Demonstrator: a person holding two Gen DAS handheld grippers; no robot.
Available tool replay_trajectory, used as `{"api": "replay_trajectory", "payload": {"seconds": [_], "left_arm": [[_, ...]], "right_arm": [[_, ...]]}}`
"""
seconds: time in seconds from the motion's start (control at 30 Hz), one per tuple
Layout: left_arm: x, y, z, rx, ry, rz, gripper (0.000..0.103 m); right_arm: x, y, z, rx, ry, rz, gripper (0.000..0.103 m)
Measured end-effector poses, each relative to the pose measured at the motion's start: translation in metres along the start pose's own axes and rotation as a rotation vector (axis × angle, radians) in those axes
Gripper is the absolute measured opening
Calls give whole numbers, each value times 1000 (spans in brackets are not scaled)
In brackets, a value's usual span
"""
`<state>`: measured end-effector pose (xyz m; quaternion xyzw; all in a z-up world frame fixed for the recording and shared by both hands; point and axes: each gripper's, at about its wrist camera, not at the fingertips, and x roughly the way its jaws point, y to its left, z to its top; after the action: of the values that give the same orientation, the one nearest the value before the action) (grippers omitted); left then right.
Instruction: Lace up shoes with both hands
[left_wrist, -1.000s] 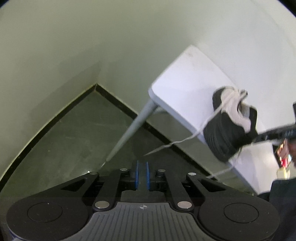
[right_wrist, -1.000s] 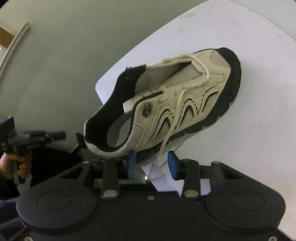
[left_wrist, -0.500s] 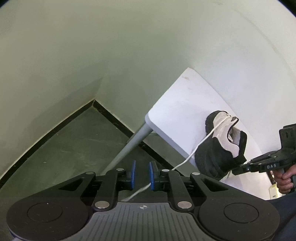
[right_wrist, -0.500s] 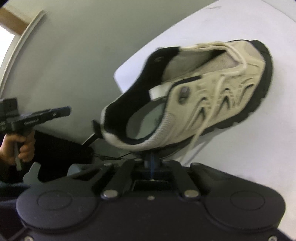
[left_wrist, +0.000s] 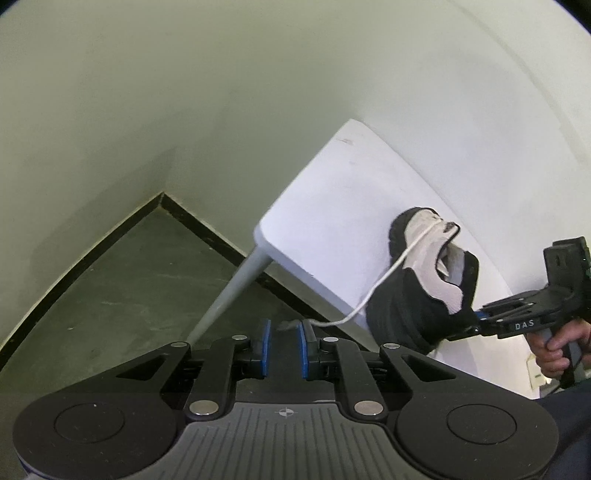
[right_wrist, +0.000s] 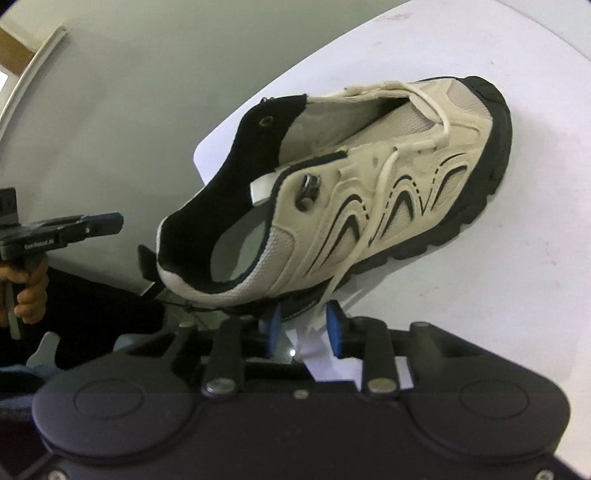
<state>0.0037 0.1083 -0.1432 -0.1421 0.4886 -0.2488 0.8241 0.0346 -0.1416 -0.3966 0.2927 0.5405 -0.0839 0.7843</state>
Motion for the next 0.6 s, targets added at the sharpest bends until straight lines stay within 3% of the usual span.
{"api": "replay_trajectory", "payload": {"seconds": [0.03,0.13,0.33,0.4,0.43,0.6], "left_arm": [[1,-1,0,4,3,-3,11],[5,-3,1,9,11,-8,11],[12,-8,3,30,36,-20,11],[14,-10,4,39,44,-24,11],[15,-11,4,43,49,-26,11],[18,-16,7,63,63,-35,11]], "right_arm": [[-1,0,-1,5,0,-5,0],[-10,0,-10,18,-26,6,0],[-21,27,-31,-69,14,89,0],[-21,33,-35,-81,19,67,0],[-20,34,-37,-76,19,38,2],[-29,21,-38,-53,-27,-37,33]]}}
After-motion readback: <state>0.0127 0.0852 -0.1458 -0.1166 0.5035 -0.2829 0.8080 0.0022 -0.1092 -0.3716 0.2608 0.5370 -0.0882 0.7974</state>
